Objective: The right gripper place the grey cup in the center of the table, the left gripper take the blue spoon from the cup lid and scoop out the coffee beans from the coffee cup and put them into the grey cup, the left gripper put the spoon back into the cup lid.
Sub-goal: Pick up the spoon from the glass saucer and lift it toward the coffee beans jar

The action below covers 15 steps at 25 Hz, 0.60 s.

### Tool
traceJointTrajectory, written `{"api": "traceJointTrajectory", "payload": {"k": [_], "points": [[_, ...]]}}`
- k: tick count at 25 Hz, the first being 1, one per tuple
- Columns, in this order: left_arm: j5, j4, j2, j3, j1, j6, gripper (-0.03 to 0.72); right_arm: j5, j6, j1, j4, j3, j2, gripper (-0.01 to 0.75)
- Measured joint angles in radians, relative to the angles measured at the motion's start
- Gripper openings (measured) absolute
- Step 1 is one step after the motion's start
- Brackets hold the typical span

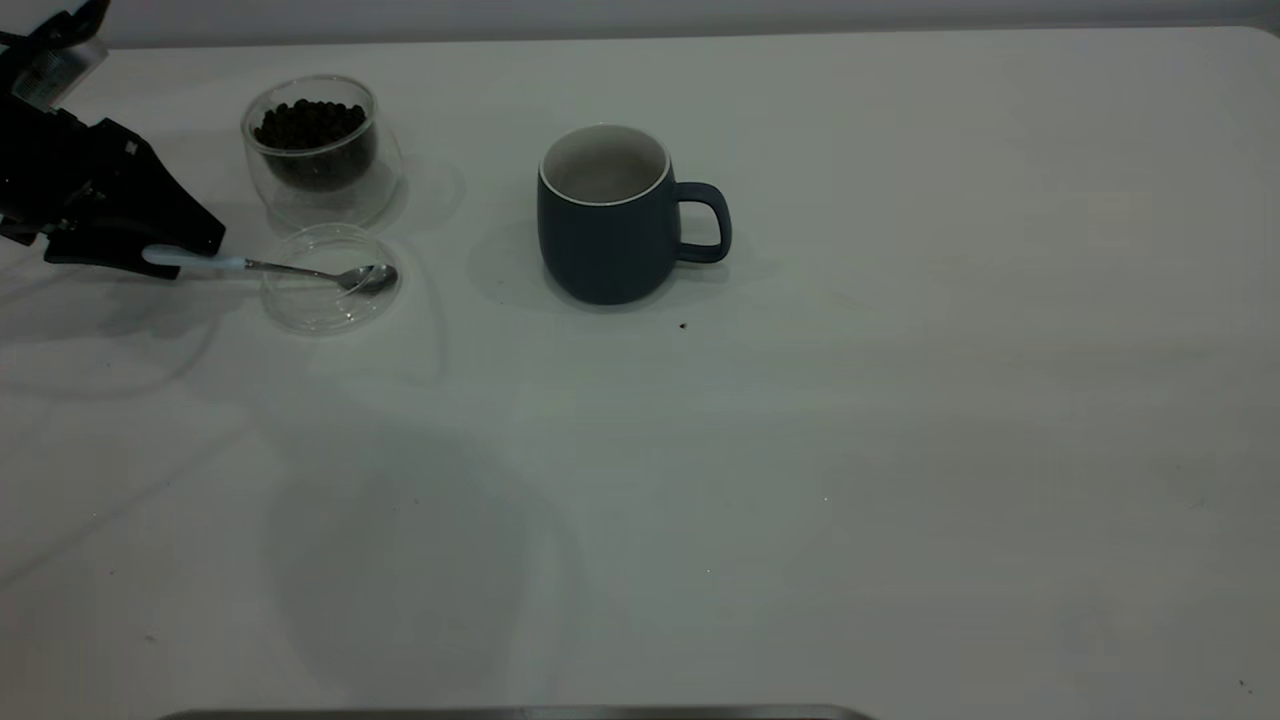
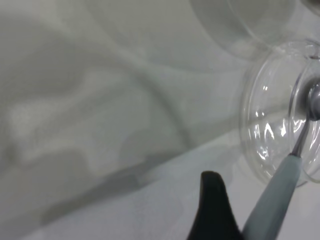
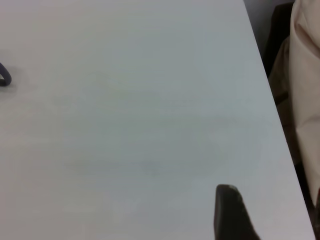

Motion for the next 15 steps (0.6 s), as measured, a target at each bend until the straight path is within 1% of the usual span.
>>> {"api": "traceJointTrajectory", "payload": {"k": [15], "points": [[0.03, 0.01, 0.0, 0.0, 0.0, -0.042, 0.592, 0.0, 0.0, 0.0, 0.0, 0.0, 0.0, 0.362]]}}
